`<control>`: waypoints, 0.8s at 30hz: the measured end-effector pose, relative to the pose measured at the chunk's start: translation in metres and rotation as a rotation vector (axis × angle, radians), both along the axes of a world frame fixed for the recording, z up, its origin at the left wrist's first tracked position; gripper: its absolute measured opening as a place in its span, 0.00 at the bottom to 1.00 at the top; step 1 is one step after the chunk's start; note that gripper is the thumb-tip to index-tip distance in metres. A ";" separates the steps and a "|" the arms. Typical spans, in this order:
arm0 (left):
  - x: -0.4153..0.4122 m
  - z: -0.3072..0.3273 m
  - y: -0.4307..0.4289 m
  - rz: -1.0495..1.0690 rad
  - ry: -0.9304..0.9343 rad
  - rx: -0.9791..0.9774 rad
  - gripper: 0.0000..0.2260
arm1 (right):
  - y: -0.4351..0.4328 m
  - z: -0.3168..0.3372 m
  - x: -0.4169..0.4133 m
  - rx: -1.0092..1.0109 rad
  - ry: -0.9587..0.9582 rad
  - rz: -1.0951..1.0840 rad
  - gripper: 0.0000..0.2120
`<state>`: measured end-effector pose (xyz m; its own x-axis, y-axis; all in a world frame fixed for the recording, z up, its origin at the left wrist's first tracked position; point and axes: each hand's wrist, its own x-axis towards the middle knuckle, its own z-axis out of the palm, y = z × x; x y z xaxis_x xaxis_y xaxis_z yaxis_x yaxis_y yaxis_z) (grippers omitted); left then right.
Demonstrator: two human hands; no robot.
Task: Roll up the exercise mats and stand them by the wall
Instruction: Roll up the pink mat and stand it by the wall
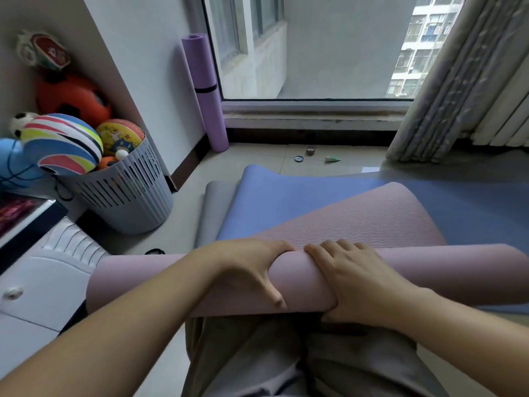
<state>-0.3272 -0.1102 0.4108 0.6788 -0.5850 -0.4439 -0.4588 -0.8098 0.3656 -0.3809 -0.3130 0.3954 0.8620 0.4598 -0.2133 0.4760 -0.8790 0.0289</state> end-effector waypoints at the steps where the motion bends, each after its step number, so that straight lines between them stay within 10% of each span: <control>1: -0.001 0.001 -0.003 -0.004 -0.045 0.015 0.36 | -0.001 0.000 0.003 0.024 0.019 -0.021 0.46; 5: -0.023 -0.015 -0.019 -0.113 -0.532 0.275 0.44 | -0.008 0.009 0.030 0.133 0.167 -0.068 0.44; 14: 0.000 -0.018 -0.011 -0.048 -0.351 0.094 0.41 | -0.011 -0.028 0.009 0.074 -0.230 -0.034 0.48; 24: 0.017 -0.006 -0.014 -0.010 -0.792 0.137 0.39 | -0.015 -0.009 0.056 0.210 -0.454 -0.074 0.37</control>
<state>-0.3106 -0.1238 0.4052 0.8172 -0.5678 0.0989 -0.5476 -0.8184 -0.1740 -0.3253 -0.3281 0.3867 0.8782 0.3869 0.2813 0.3928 -0.9189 0.0374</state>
